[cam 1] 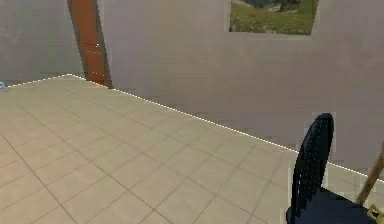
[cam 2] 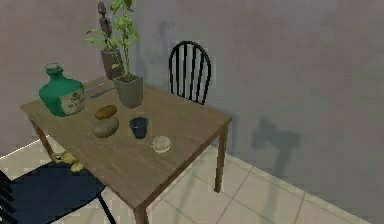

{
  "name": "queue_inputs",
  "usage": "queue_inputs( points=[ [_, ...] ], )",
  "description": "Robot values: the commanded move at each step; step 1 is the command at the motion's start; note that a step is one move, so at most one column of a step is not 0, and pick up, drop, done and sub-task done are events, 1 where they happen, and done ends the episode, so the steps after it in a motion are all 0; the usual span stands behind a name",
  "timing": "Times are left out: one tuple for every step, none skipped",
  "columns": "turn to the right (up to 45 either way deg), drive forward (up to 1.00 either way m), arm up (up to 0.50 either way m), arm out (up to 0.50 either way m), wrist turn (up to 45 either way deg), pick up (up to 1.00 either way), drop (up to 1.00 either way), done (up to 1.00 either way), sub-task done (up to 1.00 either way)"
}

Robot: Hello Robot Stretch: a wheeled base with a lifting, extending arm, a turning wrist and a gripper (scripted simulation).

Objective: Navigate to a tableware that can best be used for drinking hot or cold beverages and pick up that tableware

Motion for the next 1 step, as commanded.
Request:
queue_inputs(
  points=[
    [-12.0,0.0,0.0,0.0,0.0,0.0,0.0,0.0,0.0]
  ],
)
